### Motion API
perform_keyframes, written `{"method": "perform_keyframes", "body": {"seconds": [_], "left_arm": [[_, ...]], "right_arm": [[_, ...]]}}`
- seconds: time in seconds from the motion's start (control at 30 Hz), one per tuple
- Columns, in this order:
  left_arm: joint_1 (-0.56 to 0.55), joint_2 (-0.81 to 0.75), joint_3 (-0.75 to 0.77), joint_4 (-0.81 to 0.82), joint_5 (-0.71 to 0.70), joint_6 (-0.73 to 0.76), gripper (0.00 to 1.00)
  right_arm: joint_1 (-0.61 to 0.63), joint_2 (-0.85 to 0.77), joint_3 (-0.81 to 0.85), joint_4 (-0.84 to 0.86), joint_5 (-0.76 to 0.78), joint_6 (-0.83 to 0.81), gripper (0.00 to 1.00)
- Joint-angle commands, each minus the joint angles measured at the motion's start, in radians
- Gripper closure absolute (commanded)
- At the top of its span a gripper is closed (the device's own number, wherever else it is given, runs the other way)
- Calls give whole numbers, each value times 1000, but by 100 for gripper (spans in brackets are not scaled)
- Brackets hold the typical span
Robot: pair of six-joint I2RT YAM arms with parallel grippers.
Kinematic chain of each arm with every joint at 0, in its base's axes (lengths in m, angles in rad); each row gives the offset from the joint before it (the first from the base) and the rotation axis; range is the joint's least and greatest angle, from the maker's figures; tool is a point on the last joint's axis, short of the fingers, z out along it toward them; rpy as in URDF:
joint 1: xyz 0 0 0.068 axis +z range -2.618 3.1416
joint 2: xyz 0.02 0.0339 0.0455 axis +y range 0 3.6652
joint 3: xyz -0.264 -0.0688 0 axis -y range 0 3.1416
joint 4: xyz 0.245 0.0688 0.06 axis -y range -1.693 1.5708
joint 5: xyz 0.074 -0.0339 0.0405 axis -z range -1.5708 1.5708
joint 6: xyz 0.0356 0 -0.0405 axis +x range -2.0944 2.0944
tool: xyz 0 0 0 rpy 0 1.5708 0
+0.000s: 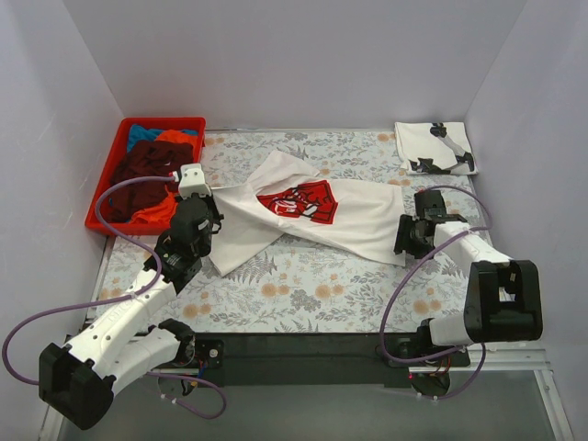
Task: Fold and stack the t-shirts
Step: Flatten the tshirt out
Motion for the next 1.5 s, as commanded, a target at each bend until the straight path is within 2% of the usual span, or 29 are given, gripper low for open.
{"method": "perform_keyframes", "body": {"seconds": [0.0,0.17,0.57,0.67,0.93,1.13,1.2,1.33,1.4,1.47], "left_arm": [[7,-21,33,-13,-4,-9,99],[5,-28,31,-14,-7,-15,99],[5,-41,35,-19,-9,-23,99],[5,-44,35,-19,-4,-26,99],[7,-49,33,-20,-9,-29,99],[5,-43,33,-20,-9,-29,99],[5,-44,31,-20,-7,-30,99],[7,-28,24,1,-22,-27,99],[11,3,37,70,-29,-21,99],[20,84,92,66,-24,-30,100]], "right_arm": [[17,-65,-43,-24,-18,56,39],[42,-65,-71,-23,-27,110,42],[75,-59,-84,-9,119,199,53],[77,-43,-95,2,105,209,59],[77,10,-147,14,76,213,63],[77,27,-167,29,47,206,85],[75,15,-173,34,53,202,90],[75,-25,-150,40,88,177,98],[74,-42,-94,31,111,160,99],[71,-65,-33,8,134,131,99]]}}
